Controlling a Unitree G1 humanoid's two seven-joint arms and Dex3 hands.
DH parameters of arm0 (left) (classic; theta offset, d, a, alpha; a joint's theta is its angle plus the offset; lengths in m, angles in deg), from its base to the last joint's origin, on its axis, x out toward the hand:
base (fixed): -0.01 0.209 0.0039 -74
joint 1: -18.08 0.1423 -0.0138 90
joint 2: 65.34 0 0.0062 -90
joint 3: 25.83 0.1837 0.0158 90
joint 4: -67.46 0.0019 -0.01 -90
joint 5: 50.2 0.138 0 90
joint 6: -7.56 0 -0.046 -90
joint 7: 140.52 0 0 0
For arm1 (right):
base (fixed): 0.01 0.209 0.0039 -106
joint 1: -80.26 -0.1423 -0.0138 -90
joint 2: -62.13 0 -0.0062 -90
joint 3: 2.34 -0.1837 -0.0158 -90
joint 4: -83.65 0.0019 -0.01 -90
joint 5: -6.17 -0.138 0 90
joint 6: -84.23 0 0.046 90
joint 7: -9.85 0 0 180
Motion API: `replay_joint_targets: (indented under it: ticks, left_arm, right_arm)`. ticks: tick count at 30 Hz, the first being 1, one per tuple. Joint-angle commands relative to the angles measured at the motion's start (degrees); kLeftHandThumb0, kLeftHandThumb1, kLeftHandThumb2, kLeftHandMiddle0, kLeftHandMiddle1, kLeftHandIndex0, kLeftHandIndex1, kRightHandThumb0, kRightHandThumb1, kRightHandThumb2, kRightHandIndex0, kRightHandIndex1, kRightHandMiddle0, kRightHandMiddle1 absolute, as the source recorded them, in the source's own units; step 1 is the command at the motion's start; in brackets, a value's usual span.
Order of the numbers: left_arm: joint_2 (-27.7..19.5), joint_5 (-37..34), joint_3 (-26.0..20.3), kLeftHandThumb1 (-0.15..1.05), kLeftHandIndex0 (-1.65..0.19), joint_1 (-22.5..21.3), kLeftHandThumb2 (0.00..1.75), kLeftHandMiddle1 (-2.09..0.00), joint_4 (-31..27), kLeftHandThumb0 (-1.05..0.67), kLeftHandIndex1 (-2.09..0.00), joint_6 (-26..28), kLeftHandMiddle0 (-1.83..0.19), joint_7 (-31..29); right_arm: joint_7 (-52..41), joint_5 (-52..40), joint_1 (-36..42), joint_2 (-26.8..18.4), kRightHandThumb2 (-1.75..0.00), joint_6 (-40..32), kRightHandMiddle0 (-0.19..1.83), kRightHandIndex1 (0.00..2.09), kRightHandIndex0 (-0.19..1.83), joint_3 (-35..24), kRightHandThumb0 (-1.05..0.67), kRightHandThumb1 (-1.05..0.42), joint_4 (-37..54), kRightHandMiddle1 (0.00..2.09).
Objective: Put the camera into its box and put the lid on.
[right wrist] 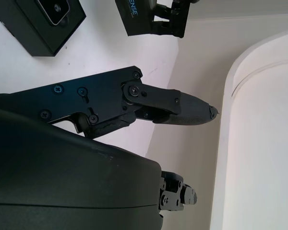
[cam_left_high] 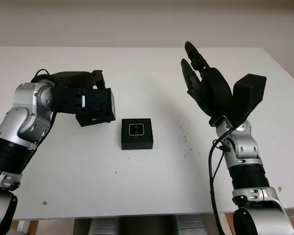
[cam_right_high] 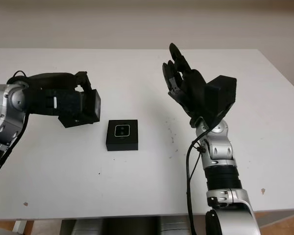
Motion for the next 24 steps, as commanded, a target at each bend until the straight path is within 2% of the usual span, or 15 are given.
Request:
replay_joint_targets:
  ticks: [1,7,10,17,20,21,24]
  left_arm:
    - [0.6,-0.4,0.4,1.05,-0.07,-2.3,0.22,-2.09,-0.7,-0.29,-2.08,0.3,-0.25,-1.3]
    - [1.3,-1.0,0.9,1.05,-0.16,-2.2,0.19,-2.09,-0.4,-0.30,-2.09,-1.5,-0.32,-1.8]
    - [1.9,-2.1,0.5,1.05,-0.09,-1.6,0.17,-2.09,-1.0,-0.29,-2.05,-1.7,-0.26,-1.8]
    - [3.9,-3.3,0.5,1.05,-0.06,0.6,0.20,-2.09,-4.4,-0.30,-2.09,2.0,-0.22,-2.1]
    - [5.3,-3.0,0.7,1.05,-0.16,1.8,0.18,-2.09,-6.5,-0.29,-2.09,4.1,-0.31,-1.0]
    - [5.9,-2.6,0.9,1.05,-0.23,2.0,0.19,-2.09,-7.3,-0.28,-2.09,5.3,-0.41,-0.8]
    - [7.8,-2.1,0.8,1.05,-0.20,2.9,0.21,-2.09,-9.0,-0.28,-2.09,7.6,-0.56,0.9]
  right_arm:
    - [0.7,0.2,0.3,1.0,-0.60,-0.5,-0.15,0.03,-0.13,0.2,-0.64,-1.05,1.2,0.04]
    - [1.3,0.0,1.0,2.1,-0.58,-0.2,-0.13,0.04,-0.12,0.1,-0.65,-1.05,1.8,0.05]
    - [1.7,0.2,1.2,2.3,-0.56,0.0,-0.12,0.04,-0.12,0.2,-0.66,-1.05,2.0,0.05]
    - [2.1,0.2,1.5,2.8,-0.55,1.5,-0.11,0.05,-0.11,-0.1,-0.66,-1.05,1.4,0.06]
    - [2.2,0.3,1.5,2.9,-0.54,2.2,-0.10,0.05,-0.11,-0.1,-0.66,-1.05,0.9,0.06]
    - [2.3,0.3,1.5,3.0,-0.54,2.3,-0.10,0.06,-0.10,-0.1,-0.67,-1.05,0.8,0.07]
    - [2.2,0.4,1.5,3.0,-0.54,2.3,-0.09,0.06,-0.10,0.0,-0.67,-1.05,0.7,0.07]
